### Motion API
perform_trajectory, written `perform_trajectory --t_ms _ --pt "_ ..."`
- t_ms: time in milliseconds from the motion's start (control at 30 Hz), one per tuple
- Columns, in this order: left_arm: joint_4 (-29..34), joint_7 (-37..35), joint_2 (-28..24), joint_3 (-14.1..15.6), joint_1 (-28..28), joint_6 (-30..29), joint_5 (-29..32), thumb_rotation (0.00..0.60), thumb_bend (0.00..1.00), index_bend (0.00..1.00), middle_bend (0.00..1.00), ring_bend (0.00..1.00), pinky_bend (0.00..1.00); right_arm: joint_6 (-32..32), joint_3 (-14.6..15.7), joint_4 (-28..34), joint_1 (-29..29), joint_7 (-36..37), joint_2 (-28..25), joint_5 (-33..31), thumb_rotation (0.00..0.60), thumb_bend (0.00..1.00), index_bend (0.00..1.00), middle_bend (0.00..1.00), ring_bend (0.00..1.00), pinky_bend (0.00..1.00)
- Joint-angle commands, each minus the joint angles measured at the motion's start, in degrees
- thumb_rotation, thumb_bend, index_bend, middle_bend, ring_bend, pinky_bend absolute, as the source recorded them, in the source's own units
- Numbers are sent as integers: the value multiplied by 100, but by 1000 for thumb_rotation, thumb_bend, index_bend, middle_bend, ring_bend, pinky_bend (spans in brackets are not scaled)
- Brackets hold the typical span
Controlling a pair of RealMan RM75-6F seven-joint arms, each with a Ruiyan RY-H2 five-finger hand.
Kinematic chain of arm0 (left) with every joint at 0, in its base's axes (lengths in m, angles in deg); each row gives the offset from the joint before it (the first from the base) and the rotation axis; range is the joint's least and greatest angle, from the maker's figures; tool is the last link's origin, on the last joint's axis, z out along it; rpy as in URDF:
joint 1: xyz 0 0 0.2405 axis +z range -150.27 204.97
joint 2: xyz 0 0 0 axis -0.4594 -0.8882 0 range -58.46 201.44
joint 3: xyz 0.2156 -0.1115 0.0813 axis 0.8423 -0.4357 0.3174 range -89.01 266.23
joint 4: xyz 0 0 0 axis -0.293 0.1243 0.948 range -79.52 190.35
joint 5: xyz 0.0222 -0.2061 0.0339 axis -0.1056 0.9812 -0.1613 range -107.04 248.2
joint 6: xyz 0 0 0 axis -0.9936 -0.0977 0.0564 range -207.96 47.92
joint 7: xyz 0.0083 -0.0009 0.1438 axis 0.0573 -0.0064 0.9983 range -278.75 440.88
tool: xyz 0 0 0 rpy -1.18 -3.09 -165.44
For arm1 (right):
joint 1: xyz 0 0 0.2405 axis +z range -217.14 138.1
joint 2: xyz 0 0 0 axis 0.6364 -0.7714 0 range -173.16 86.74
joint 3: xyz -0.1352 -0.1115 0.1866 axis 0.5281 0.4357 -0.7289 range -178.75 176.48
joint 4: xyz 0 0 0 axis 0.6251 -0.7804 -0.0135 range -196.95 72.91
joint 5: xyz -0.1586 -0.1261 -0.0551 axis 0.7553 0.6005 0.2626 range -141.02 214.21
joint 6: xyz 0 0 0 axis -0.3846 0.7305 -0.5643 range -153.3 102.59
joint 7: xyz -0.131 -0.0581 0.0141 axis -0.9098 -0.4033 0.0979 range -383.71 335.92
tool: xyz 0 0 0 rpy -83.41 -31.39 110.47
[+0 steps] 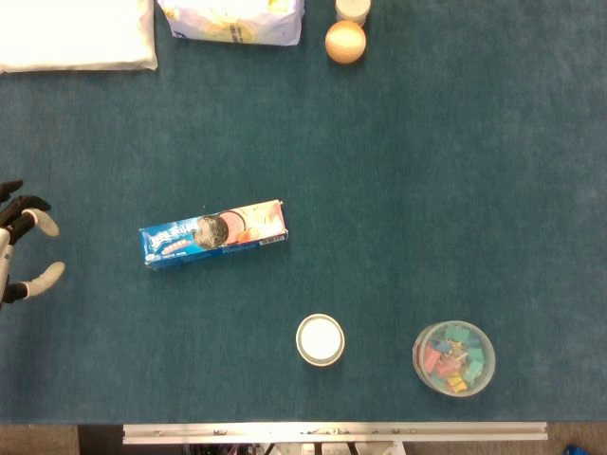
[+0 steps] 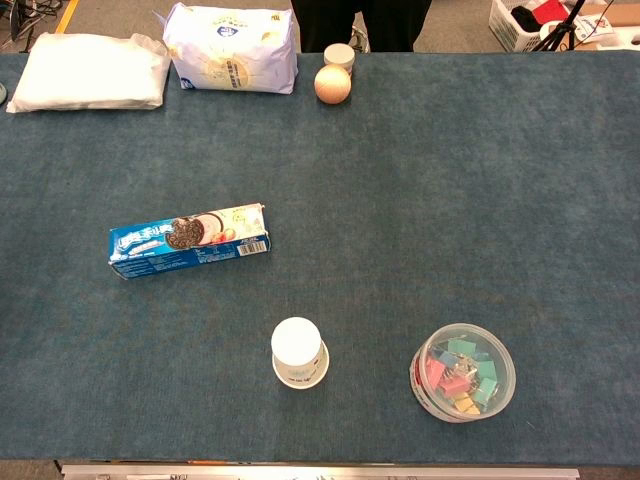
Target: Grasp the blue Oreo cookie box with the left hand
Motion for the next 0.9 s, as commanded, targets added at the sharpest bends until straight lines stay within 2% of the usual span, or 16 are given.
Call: perform_trajectory --t_ms 33,300,433,667,900 --pt "39 74 11 11 -2 55 22 600 166 483 341 162 238 29 4 19 -11 -8 -2 20 600 0 563 489 297 347" --pt "222 417 74 44 -163 379 -27 600 166 482 328 164 238 41 -12 29 -19 17 -20 -1 600 0 563 489 297 347" --pt "484 798 69 38 -368 778 16 600 166 466 306 162 237 55 -11 42 -24 28 -28 11 600 0 564 489 297 347" --pt "1059 1783 53 -14 -728 1727 573 600 152 399 235 112 223 99 -28 67 -44 75 -66 9 600 0 563 489 297 347" --pt "1280 2378 223 -120 -945 2098 963 600 121 337 188 88 200 131 -33 92 -60 103 -98 20 600 0 564 489 297 347"
